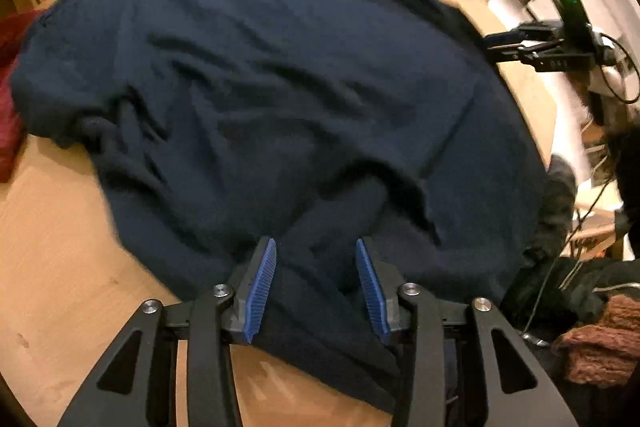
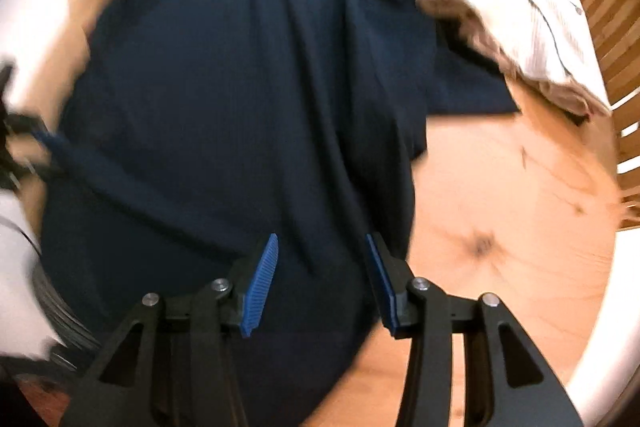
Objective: Fold clothes
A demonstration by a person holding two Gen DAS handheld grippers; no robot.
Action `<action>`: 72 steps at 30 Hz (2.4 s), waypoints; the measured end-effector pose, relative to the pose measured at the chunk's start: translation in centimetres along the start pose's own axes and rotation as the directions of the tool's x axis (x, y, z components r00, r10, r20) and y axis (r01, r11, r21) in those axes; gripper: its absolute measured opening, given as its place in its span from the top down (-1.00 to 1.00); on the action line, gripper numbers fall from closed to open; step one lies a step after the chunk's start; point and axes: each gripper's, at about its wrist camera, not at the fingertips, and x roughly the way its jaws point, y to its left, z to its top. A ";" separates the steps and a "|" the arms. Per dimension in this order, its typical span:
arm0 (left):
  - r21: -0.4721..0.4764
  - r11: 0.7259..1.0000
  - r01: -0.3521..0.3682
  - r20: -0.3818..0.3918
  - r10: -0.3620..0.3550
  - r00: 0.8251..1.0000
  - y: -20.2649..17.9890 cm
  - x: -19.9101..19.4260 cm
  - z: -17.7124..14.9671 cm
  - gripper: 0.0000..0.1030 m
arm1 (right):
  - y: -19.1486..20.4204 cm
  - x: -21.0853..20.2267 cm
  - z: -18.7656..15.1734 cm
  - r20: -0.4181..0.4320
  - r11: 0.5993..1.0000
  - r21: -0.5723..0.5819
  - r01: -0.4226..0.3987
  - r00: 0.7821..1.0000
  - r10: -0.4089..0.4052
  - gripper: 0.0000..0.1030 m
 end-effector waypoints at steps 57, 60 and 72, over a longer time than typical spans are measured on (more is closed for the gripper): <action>-0.321 0.909 -0.265 0.160 0.328 0.931 20.8 -3.9 8.2 0.23 | -1.6 7.5 20.1 0.136 0.965 0.096 0.245 0.957 -0.257 -0.12; -0.304 0.904 -0.302 0.158 0.360 0.919 21.6 -3.9 9.1 0.22 | -2.3 7.5 21.5 0.169 0.953 0.076 0.293 0.938 -0.302 -0.12; -0.330 0.882 -0.337 0.208 0.416 0.885 21.5 -7.7 10.3 0.24 | -0.9 7.1 27.0 0.237 0.910 0.023 0.415 0.882 -0.408 -0.24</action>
